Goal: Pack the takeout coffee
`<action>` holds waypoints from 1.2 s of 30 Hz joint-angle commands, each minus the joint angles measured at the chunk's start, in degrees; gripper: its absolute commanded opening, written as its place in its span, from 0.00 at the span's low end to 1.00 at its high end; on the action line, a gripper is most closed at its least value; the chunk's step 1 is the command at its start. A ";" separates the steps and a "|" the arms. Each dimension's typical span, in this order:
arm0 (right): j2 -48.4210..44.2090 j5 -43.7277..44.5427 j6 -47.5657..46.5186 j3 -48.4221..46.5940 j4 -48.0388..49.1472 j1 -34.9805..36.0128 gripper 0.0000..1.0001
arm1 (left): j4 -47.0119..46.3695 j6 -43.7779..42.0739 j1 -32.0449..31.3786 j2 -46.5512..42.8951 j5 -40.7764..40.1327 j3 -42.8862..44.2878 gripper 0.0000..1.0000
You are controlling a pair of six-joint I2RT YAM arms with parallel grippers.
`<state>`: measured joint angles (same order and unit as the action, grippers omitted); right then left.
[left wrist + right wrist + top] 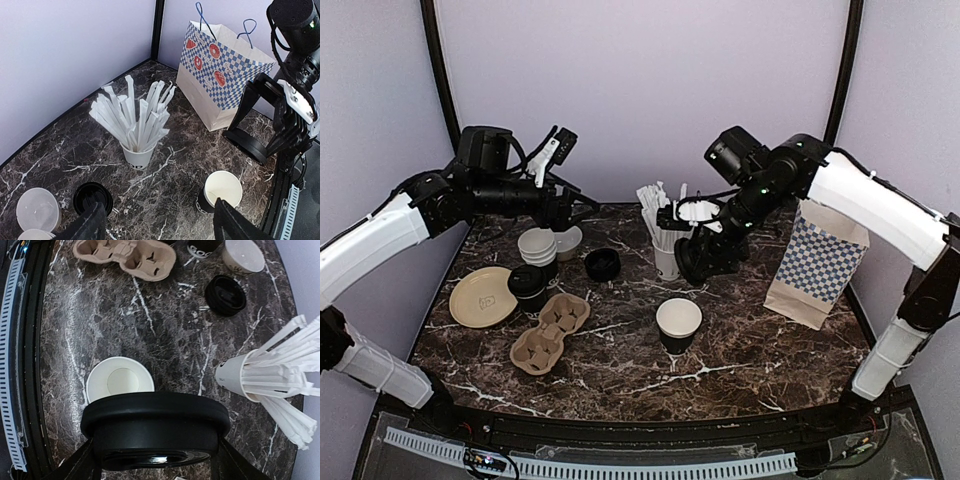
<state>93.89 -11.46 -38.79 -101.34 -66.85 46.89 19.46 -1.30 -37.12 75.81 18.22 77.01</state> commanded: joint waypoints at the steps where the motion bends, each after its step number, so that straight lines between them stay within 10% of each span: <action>1: 1.52 1.74 -0.27 0.07 -3.67 2.62 0.71 | 1.00 -0.38 0.27 -2.12 0.66 -1.71 0.76; 36: 13.19 6.54 0.03 1.50 -6.39 6.72 0.71 | 0.26 -0.57 0.21 -3.50 0.69 -4.74 0.76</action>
<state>105.91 -5.45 -38.92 -99.09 -72.95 52.99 20.38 -1.32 -37.12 73.03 18.13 72.99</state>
